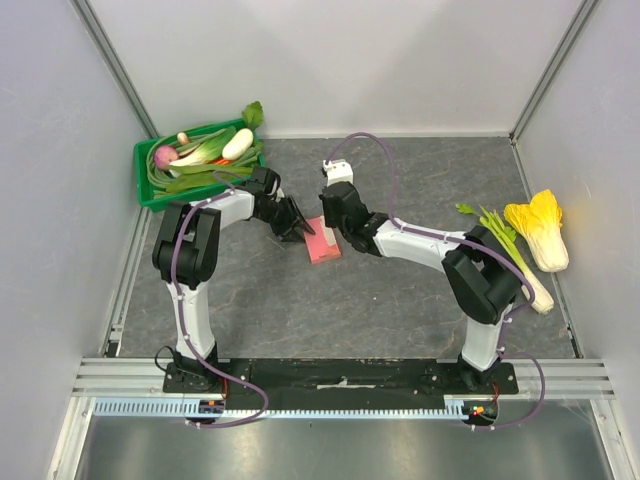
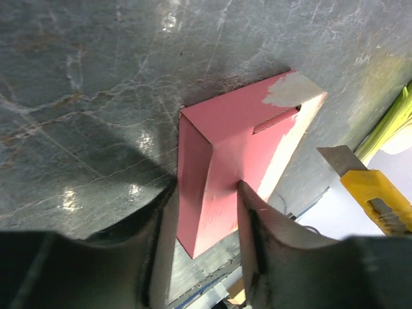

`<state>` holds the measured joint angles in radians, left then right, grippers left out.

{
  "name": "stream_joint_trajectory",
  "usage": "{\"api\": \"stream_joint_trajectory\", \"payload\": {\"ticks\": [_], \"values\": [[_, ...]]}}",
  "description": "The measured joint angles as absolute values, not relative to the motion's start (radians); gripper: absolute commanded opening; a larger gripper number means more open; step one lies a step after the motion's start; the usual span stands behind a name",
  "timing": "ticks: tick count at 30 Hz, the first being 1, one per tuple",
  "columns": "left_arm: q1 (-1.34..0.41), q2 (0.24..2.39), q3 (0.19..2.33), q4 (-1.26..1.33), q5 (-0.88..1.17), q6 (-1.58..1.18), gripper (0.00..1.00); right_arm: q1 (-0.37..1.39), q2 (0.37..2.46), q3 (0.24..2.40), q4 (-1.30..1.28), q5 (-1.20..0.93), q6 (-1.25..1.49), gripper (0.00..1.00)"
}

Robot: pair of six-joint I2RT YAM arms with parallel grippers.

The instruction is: Unpack the express box

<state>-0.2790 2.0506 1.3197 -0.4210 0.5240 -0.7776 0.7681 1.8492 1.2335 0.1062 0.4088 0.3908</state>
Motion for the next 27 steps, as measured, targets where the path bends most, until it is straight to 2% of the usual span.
{"api": "stream_joint_trajectory", "payload": {"ticks": [3,8,27], "values": [[-0.282,2.054,1.33,-0.424,0.523,-0.766,0.36,0.768,1.857,1.234,0.117,0.412,0.383,0.0],[-0.283,2.055,1.336,-0.435,0.519,-0.756,0.33,0.768,1.877,1.234,0.123,0.427,0.374,0.0],[-0.284,2.056,1.341,-0.44,0.52,-0.745,0.33,0.762,1.912,1.245,0.141,0.443,0.369,0.0]]}}
